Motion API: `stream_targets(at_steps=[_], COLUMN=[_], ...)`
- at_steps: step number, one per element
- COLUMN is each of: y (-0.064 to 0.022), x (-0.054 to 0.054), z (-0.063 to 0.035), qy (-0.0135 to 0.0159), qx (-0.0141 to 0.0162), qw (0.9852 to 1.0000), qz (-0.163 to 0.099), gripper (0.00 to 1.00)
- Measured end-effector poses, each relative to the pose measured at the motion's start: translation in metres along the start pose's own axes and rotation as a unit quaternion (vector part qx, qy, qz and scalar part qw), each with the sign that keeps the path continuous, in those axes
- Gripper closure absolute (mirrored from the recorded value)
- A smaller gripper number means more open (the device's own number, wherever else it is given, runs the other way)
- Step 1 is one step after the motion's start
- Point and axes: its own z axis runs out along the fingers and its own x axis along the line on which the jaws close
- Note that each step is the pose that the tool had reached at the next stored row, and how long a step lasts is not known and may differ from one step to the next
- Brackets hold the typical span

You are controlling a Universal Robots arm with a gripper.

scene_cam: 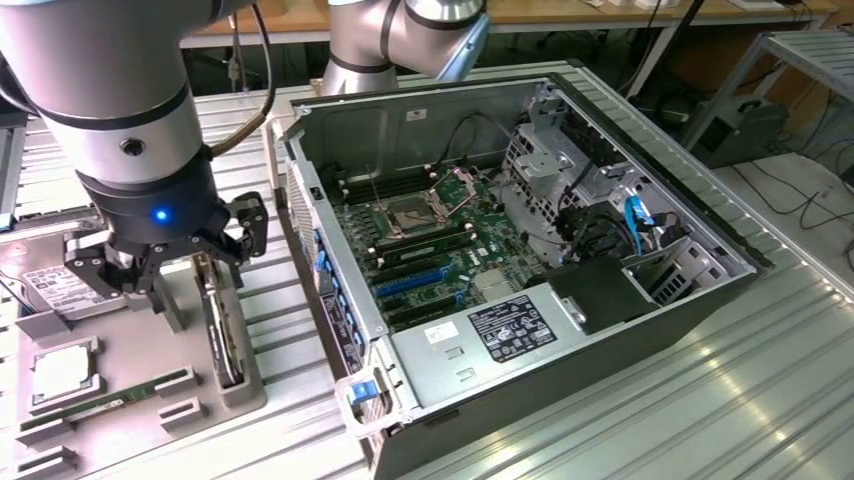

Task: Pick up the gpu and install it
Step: 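Pick up the gpu and move the gpu toward the slot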

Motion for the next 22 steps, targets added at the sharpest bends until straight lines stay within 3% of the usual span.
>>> stream_targets(at_steps=[9,12,16,22], y=[-0.0002,0.0047,0.0048,0.0009], x=[0.000,-0.001,-0.001,-0.001], z=[0.0123,0.0140,0.0182,0.0324], qy=[0.0000,0.0000,0.0000,0.0001], qx=[0.0000,0.0001,0.0001,0.0005], qw=[1.0000,1.0000,1.0000,1.0000], qz=[0.000,0.000,0.000,0.000], gripper=[0.28,0.28,0.28,0.28])
